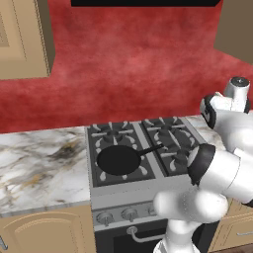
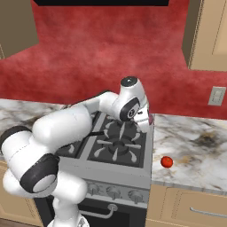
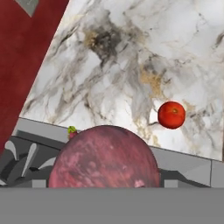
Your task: Place the pan on the front left burner on the stove. Then place the tomato and the onion in the pan and turn on the front left burner.
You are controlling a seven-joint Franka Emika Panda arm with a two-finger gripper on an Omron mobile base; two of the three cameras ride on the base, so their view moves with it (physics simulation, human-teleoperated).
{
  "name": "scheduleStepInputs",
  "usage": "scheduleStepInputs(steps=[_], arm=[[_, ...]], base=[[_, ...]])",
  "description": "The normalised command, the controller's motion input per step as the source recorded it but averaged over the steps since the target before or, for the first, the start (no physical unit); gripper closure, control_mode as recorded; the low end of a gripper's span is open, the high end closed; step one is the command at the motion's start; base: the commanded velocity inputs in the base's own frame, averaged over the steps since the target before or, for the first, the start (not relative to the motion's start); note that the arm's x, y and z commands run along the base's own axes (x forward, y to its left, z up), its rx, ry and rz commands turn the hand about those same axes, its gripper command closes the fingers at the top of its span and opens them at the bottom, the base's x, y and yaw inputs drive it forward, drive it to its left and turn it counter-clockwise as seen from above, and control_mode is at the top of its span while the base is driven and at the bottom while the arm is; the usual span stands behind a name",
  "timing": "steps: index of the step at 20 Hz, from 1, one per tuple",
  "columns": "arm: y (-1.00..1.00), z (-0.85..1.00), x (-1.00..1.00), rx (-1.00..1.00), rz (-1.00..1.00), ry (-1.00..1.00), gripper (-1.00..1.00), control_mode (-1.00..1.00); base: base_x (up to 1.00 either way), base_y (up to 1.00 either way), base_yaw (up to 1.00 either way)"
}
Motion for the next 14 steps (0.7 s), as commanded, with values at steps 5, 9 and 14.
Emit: scheduleStepInputs(steps=[5, 9, 14], arm=[[0.27, 0.36, -0.34, 0.00, -0.02, 0.00, 1.00, -1.00], [0.37, 0.13, -0.30, 0.00, -0.01, 0.02, 1.00, -1.00], [0.42, 0.13, -0.32, 0.00, -0.02, 0.02, 1.00, -1.00]], base=[[0.00, 0.00, 0.00], [0.00, 0.00, 0.00], [0.00, 0.00, 0.00]])
